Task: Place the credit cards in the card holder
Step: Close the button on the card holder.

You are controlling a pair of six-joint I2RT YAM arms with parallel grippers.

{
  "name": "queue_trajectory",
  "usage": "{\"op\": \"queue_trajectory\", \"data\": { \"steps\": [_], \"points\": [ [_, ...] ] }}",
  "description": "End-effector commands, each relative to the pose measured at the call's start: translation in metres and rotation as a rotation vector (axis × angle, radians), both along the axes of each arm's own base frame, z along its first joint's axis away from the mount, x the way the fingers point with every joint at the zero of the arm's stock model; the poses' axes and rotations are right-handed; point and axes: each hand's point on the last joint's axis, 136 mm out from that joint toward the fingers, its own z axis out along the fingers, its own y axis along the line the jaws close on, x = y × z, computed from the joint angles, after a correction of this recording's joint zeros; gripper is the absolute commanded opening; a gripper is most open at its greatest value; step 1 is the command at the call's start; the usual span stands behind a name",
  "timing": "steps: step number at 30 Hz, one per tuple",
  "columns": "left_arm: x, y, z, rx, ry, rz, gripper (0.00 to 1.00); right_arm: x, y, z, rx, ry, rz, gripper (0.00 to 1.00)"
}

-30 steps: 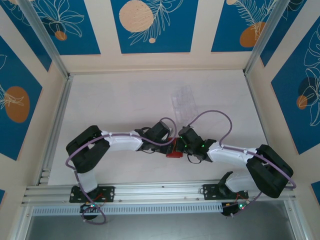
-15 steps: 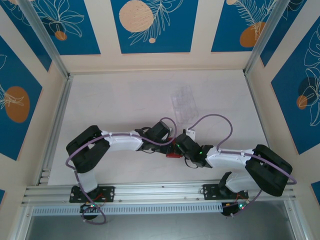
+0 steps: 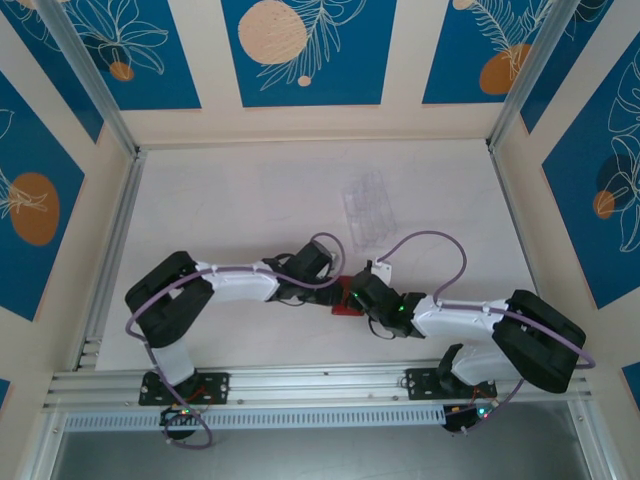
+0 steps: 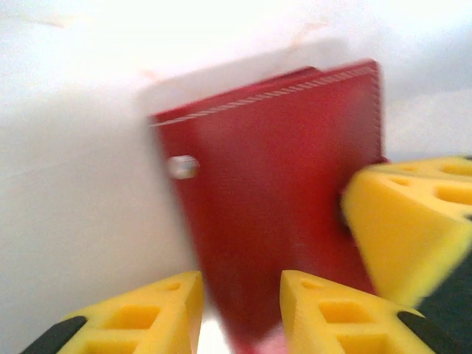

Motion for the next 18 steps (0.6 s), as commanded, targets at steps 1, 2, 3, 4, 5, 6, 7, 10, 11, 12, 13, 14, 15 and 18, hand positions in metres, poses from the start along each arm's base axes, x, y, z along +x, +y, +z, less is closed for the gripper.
{"op": "queue_trajectory", "data": {
  "steps": [1,2,3,4,5,6,7,10,11,12,13,14,15,18],
  "points": [
    [0.015,0.025,0.014,-0.030,-0.003,0.087,0.35,-0.040,-0.026,-0.036,-0.134,0.195,0.072,0.00],
    [0.018,0.031,0.019,-0.036,-0.010,0.101,0.35,-0.040,-0.025,-0.036,-0.131,0.197,0.075,0.01],
    [0.021,0.038,0.024,-0.044,-0.016,0.117,0.36,-0.040,-0.025,-0.035,-0.127,0.197,0.081,0.03],
    [0.022,0.044,0.029,-0.054,-0.021,0.128,0.38,-0.039,-0.024,-0.035,-0.126,0.199,0.083,0.05],
    [0.023,0.048,0.032,-0.062,-0.023,0.136,0.39,-0.038,-0.023,-0.034,-0.123,0.198,0.090,0.07],
    [0.024,0.053,0.036,-0.070,-0.027,0.141,0.39,-0.037,-0.021,-0.032,-0.121,0.196,0.098,0.10],
    [0.024,0.058,0.041,-0.075,-0.035,0.148,0.40,-0.036,-0.019,-0.030,-0.119,0.191,0.107,0.14],
    [0.025,0.072,0.049,-0.083,-0.050,0.169,0.42,-0.029,-0.009,-0.018,-0.112,0.165,0.143,0.28],
    [0.025,0.076,0.050,-0.086,-0.052,0.176,0.43,-0.026,-0.006,-0.014,-0.109,0.158,0.156,0.32],
    [0.026,0.082,0.051,-0.085,-0.054,0.185,0.44,-0.022,-0.002,-0.008,-0.104,0.147,0.168,0.37],
    [0.028,0.088,0.051,-0.083,-0.058,0.198,0.46,-0.018,0.001,-0.002,-0.100,0.134,0.181,0.42],
    [0.029,0.093,0.052,-0.085,-0.062,0.206,0.46,-0.014,0.003,0.004,-0.101,0.121,0.190,0.46],
    [0.031,0.100,0.054,-0.088,-0.070,0.217,0.48,-0.009,0.006,0.012,-0.103,0.104,0.203,0.50],
    [0.039,0.123,0.063,-0.089,-0.112,0.269,0.53,0.007,0.009,0.039,-0.115,0.049,0.225,0.61]
  ]
}}
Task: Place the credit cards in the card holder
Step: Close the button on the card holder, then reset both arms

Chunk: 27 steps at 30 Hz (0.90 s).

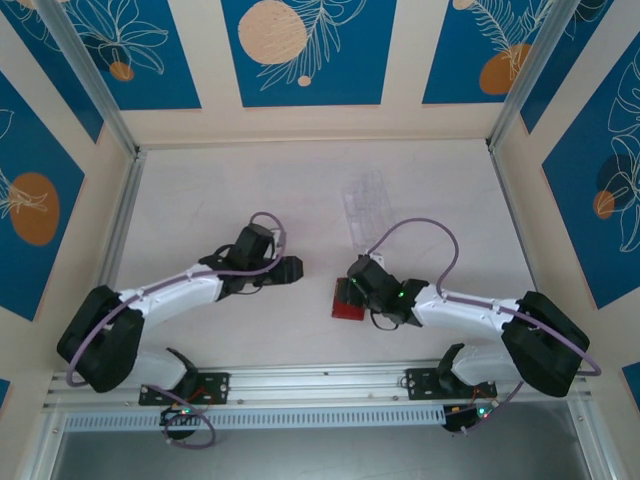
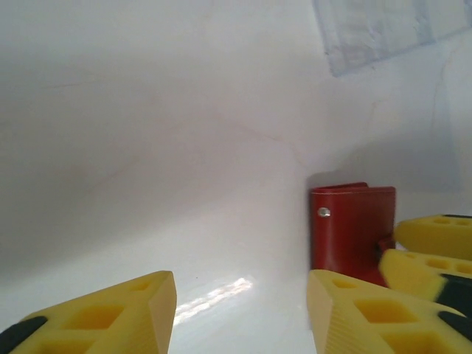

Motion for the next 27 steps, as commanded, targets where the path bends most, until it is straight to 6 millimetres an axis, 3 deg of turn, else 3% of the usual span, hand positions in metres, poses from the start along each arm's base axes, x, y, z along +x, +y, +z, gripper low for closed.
{"op": "queue_trajectory", "data": {
  "steps": [1,3,4,5,7,12,15,17,20,23,25,27],
  "points": [
    [0.003,0.030,0.009,0.016,-0.037,0.045,0.58,0.010,-0.001,0.027,-0.043,-0.038,0.063,0.64],
    [0.011,0.053,0.020,0.043,-0.093,0.112,0.68,0.020,-0.009,0.046,-0.059,-0.083,0.048,0.73],
    [0.016,0.069,0.026,0.084,-0.135,0.157,0.73,0.026,-0.017,0.055,-0.063,-0.111,0.033,0.95],
    [0.021,0.084,0.034,0.130,-0.184,0.201,0.79,0.031,-0.025,0.062,-0.064,-0.129,0.016,1.00],
    [0.031,0.123,0.049,0.272,-0.317,0.316,1.00,0.050,-0.054,0.074,-0.080,-0.169,-0.056,1.00],
    [0.054,0.201,0.079,0.574,-0.650,0.605,1.00,0.096,-0.150,0.102,-0.301,-0.365,-0.365,1.00],
    [0.060,0.230,0.075,0.640,-0.719,0.718,1.00,0.120,-0.183,0.104,-0.394,-0.495,-0.425,0.99],
    [0.070,0.238,0.077,0.666,-0.726,0.722,1.00,0.134,-0.189,0.086,-0.323,-0.467,-0.358,1.00],
    [0.081,0.243,0.075,0.751,-0.758,0.671,1.00,0.143,-0.205,0.087,-0.237,-0.456,-0.416,0.99],
    [0.084,0.264,0.041,0.764,-0.688,0.697,0.99,0.148,-0.200,0.101,-0.335,-0.660,-0.301,0.99],
    [0.086,0.273,0.031,0.734,-0.679,0.734,0.99,0.149,-0.208,0.088,-0.386,-0.666,-0.286,0.99],
    [0.091,0.271,0.036,0.688,-0.732,0.720,0.99,0.153,-0.211,0.073,-0.304,-0.633,-0.284,0.99]
  ]
}}
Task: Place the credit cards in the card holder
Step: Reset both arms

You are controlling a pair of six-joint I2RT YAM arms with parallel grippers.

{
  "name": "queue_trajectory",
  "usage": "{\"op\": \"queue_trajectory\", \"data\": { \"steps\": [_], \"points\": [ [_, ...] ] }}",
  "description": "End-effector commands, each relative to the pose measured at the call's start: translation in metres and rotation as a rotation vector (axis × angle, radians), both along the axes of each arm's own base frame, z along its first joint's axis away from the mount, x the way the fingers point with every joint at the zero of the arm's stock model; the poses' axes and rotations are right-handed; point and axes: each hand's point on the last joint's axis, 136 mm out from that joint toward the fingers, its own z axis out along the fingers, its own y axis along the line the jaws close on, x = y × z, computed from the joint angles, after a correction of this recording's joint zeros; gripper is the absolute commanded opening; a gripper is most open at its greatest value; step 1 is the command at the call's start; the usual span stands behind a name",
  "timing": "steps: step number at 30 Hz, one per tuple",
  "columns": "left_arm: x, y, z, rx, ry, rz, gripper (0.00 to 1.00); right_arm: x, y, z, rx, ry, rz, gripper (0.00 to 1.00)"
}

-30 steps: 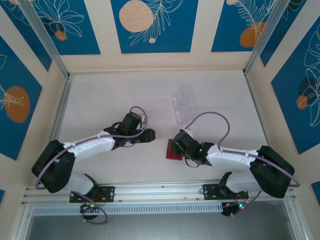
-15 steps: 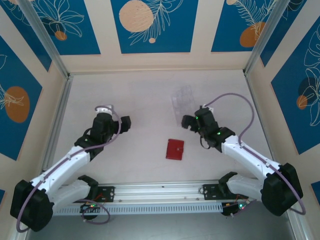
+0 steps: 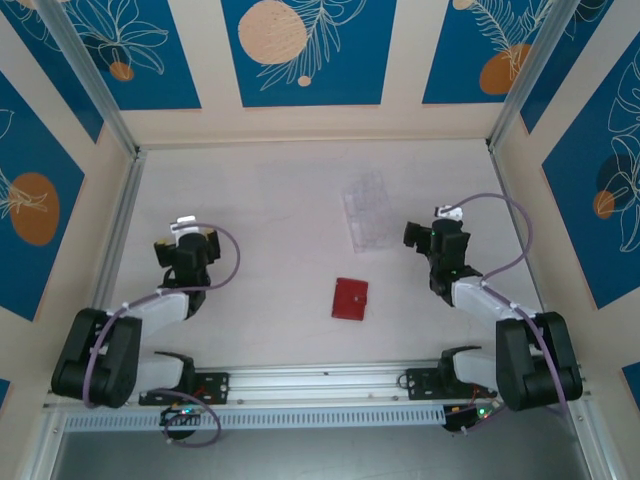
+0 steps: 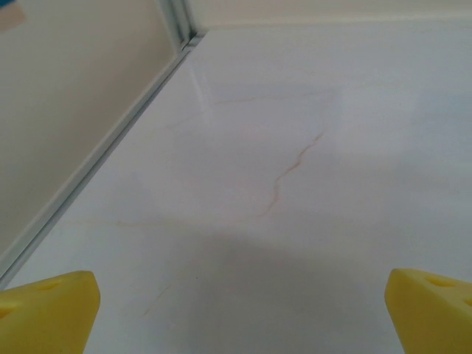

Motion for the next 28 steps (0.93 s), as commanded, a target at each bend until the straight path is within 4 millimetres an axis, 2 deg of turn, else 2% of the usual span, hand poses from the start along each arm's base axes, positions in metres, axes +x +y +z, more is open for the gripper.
{"op": "queue_trajectory", "data": {
  "steps": [1,4,6,7,10,11,12,13,15,19,22,28],
  "points": [
    [0.012,0.002,0.022,0.003,-0.150,-0.035,0.99,0.021,-0.002,0.017,0.020,-0.150,0.067,0.99],
    [0.020,0.013,0.015,-0.017,-0.213,-0.026,0.99,0.031,-0.005,0.011,0.010,-0.161,0.074,0.99],
    [0.023,0.006,0.006,-0.059,-0.123,-0.071,0.99,0.039,-0.006,-0.003,0.042,-0.123,0.084,0.99],
    [0.029,0.003,0.009,-0.058,-0.154,-0.099,1.00,0.042,0.000,-0.006,0.049,-0.126,0.122,0.99],
    [0.040,-0.025,-0.007,-0.069,-0.085,-0.280,1.00,0.041,0.007,-0.009,0.059,-0.115,0.173,0.99],
    [0.048,-0.027,-0.009,-0.049,-0.118,-0.289,0.99,0.039,0.004,-0.011,0.067,-0.152,0.167,0.99],
    [0.045,-0.029,-0.017,-0.044,-0.080,-0.295,0.99,0.036,0.005,-0.012,0.055,-0.172,0.168,0.99],
    [0.043,-0.028,-0.018,-0.065,-0.038,-0.288,0.99,0.037,0.005,-0.014,0.049,-0.143,0.159,0.99],
    [0.047,-0.029,-0.010,-0.040,-0.111,-0.292,1.00,0.039,0.009,-0.014,0.027,-0.146,0.169,0.99],
    [0.046,-0.032,-0.012,-0.032,-0.087,-0.302,1.00,0.039,0.008,-0.014,0.039,-0.140,0.169,0.99],
    [0.050,-0.057,-0.018,-0.042,-0.038,-0.448,1.00,0.039,0.008,-0.013,0.037,-0.144,0.170,0.99],
    [0.049,-0.057,-0.016,-0.052,-0.051,-0.461,1.00,0.038,0.008,-0.014,0.034,-0.141,0.170,0.99]
  ]
}}
